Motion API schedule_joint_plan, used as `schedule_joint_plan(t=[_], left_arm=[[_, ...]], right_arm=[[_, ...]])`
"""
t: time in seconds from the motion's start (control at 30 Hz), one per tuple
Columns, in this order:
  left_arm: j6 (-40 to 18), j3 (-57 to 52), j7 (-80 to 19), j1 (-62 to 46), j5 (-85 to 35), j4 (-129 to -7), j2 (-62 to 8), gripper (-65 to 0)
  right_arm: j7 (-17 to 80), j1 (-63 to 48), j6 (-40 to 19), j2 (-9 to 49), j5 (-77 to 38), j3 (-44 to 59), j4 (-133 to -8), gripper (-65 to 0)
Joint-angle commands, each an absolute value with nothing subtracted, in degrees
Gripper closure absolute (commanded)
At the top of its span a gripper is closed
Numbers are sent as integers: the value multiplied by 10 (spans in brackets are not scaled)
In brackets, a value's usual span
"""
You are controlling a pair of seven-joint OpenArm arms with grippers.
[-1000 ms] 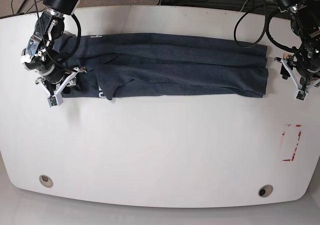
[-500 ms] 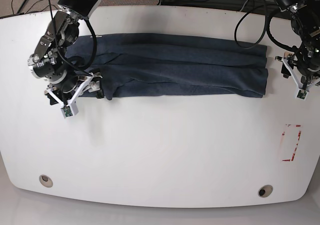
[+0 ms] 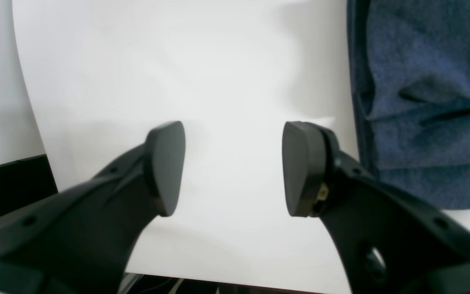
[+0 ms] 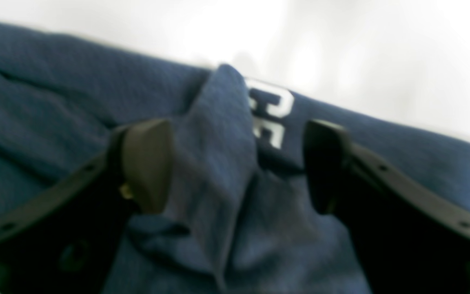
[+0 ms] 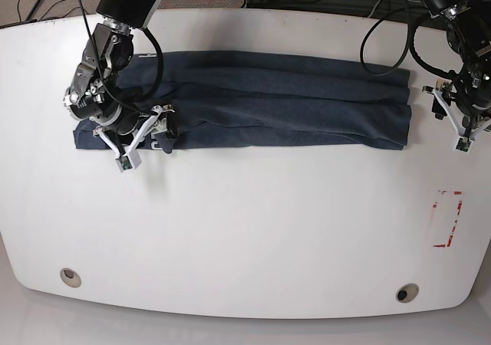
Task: Layout the t-shirt on the table in an organized manner, then fold the t-shirt properly
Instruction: 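Regrasp the strip end with the right gripper and pull it outward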
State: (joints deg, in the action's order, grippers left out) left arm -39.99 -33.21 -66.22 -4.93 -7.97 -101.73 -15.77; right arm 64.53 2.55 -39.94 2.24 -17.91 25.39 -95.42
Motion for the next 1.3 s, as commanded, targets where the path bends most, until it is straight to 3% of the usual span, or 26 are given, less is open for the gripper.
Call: schedule_joint_plan(t=[0.0,0.17,0.47,0.9,1.27], left_arm=[[-400,-335,-655,-44,-81,-1026,-168,-351],[-400,-335,-655,-44,-81,-1026,-168,-351],[-400,-334,-653,-44,-81,-1025,-167,-351],[-400,-332,-653,-44,-81,-1025,-167,-351],[-400,-332,-653,-44,-79,-1025,-167,-351]], right_arm=[[625,34,-400,28,-186,254,-938,-387],[623,33,-400,31,-190,253,-924,-303],[625,16,-400,29,-191,252,-987,0],[684,-29,-400,29,-229,234,-1113,-8],[705,-91,-400,44,-316,237,-1131,-11]])
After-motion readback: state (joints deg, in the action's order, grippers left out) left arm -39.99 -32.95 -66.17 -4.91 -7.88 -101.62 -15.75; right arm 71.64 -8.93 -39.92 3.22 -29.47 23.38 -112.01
